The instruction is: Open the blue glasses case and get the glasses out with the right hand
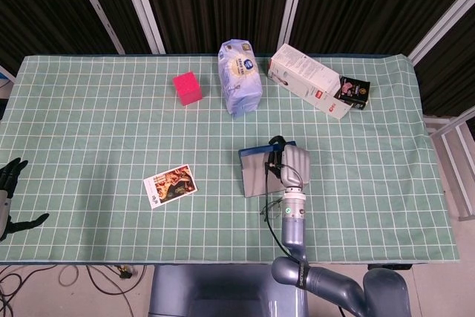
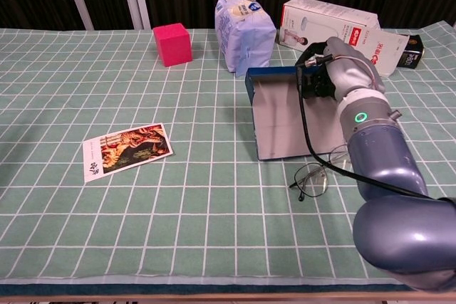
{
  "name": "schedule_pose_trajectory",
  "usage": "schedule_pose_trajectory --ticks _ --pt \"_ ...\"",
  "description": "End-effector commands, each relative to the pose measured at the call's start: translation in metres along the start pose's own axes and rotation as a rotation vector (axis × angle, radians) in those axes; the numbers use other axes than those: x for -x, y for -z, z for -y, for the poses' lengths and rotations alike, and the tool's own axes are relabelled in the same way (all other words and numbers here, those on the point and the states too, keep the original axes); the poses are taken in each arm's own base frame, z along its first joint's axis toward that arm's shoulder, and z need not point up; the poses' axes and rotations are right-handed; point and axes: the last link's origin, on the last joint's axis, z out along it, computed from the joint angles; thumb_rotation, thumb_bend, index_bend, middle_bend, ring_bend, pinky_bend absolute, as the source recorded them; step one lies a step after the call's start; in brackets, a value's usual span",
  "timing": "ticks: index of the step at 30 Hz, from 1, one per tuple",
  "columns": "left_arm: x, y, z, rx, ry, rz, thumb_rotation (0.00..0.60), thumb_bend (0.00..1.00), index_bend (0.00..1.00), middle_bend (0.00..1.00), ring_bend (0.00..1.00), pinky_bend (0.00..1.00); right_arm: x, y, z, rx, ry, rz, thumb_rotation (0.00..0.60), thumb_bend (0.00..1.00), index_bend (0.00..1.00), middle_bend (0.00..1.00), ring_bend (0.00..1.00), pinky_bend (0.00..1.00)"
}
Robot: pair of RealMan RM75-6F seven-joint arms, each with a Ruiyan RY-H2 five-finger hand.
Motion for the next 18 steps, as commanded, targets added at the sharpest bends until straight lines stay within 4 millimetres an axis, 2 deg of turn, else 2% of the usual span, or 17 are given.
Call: schedule_pose_trajectory --ticks 1,9,15,18 --pt "0.0 0.0 0.0 0.0 0.0 0.0 0.6 0.0 0.0 0.0 0.0 0.0 0.0 0.0 -0.001 0.0 0.005 0.002 0.6 0.6 0.46 0.93 1.0 0.99" --pt "0.0 0.0 0.0 0.001 0.0 0.001 0.6 0.0 0.0 0.0 0.0 0.0 -0.003 -0.011 0.001 -0.008 0.034 0.0 0.6 0.6 0.46 0.93 1.0 0.99" --pt "0.0 0.0 0.0 0.0 0.001 0.0 0.6 0.0 0.0 0.0 0.0 0.0 -0.005 -0.028 0.012 -0.032 0.073 0.013 0.6 0.6 0.46 0.93 1.0 0.99" --pt "0.0 -0.001 0.0 -0.001 0.001 0.0 0.6 0.0 0.0 0.0 0.0 0.0 -0.003 -0.039 0.019 -0.051 0.124 0.038 0.6 0.57 0.42 0.93 1.0 0.99"
